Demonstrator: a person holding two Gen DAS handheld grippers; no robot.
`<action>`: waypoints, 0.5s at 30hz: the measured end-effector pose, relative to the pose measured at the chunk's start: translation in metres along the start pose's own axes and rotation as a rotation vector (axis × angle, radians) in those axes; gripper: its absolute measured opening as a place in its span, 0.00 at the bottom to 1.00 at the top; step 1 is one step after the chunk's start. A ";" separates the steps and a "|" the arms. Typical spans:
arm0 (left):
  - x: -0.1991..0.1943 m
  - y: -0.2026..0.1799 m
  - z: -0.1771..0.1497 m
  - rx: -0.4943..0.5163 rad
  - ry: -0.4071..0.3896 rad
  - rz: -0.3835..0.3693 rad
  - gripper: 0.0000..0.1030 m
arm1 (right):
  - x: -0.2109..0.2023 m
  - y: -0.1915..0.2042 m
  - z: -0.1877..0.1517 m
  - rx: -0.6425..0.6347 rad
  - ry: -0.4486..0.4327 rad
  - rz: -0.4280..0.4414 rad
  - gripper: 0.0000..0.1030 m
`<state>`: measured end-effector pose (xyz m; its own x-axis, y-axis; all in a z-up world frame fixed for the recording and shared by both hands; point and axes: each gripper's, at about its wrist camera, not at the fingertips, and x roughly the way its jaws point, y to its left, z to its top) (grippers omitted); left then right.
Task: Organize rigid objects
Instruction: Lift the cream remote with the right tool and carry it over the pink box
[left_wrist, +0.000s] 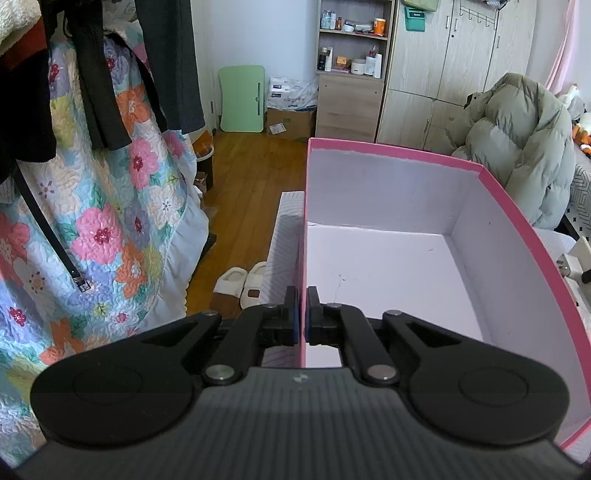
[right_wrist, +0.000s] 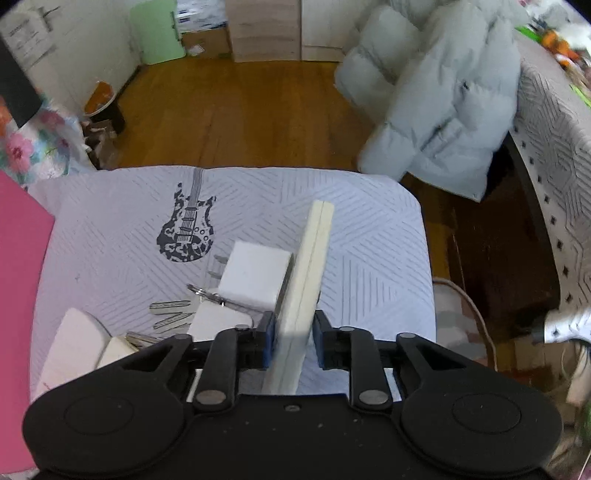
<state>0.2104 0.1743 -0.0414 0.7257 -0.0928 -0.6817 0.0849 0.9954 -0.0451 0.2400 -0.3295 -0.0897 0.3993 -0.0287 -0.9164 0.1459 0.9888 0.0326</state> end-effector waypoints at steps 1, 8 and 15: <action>0.000 0.000 0.000 0.002 -0.001 -0.005 0.03 | -0.002 -0.001 0.000 0.008 -0.006 0.004 0.21; -0.001 0.002 -0.002 0.003 -0.004 -0.013 0.03 | -0.032 -0.001 -0.011 -0.036 -0.050 0.018 0.20; -0.002 0.006 -0.002 -0.009 -0.001 -0.024 0.03 | -0.077 0.044 -0.026 -0.239 -0.204 0.022 0.20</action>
<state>0.2085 0.1805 -0.0420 0.7244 -0.1171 -0.6794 0.0964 0.9930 -0.0684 0.1924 -0.2798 -0.0284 0.5773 -0.0120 -0.8165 -0.0721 0.9952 -0.0656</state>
